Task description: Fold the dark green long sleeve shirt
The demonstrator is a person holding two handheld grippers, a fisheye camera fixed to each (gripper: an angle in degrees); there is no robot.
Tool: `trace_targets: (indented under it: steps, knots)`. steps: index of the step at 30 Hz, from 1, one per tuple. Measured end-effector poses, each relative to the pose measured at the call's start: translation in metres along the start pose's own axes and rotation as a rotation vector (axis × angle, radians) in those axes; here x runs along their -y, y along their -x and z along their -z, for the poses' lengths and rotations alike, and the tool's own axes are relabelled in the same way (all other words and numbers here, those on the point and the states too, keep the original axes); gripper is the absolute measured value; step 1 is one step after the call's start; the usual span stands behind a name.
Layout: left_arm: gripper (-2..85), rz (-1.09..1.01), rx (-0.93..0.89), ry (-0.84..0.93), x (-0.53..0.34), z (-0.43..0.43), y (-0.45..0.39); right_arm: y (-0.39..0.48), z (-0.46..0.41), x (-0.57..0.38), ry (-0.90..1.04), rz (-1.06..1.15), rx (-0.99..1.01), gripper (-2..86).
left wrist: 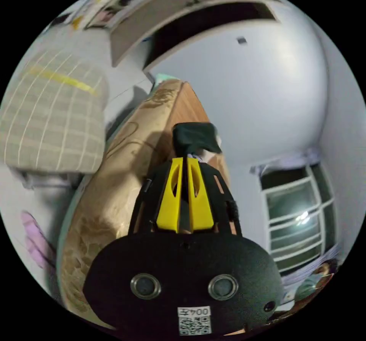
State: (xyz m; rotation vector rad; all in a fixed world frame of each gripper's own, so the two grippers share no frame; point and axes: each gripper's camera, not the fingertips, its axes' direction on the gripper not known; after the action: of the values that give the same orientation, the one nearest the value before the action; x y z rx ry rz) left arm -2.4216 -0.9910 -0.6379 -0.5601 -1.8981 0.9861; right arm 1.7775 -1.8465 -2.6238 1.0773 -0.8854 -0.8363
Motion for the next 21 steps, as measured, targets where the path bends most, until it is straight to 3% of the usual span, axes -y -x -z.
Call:
trace_targets:
  steps: [2, 5, 8, 10, 12, 16, 21]
  knots:
    - [0.5, -0.007, -0.018, -0.086, -0.007, 0.031, 0.003, 0.000, -0.007, -0.001, 0.011, 0.001, -0.012, 11.6]
    - [0.4, -0.203, -0.072, -0.048, -0.015, 0.025, -0.057, 0.002, -0.016, -0.001, 0.015, 0.013, -0.026, 11.6]
    - [0.3, -0.440, -0.076, 0.230, -0.043, -0.055, -0.139, 0.005, -0.025, -0.001, 0.016, 0.020, -0.038, 11.5]
    - [0.3, -0.598, 0.025, 0.430, -0.090, -0.136, -0.183, 0.009, -0.032, -0.002, 0.018, 0.032, -0.053, 11.5]
    - [0.3, -0.688, 0.134, 0.477, -0.133, -0.189, -0.200, 0.012, -0.038, -0.002, 0.018, 0.042, -0.062, 11.5]
    - [0.7, -0.801, 0.290, 0.493, -0.221, -0.279, -0.206, 0.021, -0.050, -0.002, 0.012, 0.081, -0.117, 11.9]
    - [1.4, -0.843, 0.457, 0.481, -0.268, -0.349, -0.177, 0.041, -0.062, -0.003, -0.008, 0.160, -0.243, 12.1]
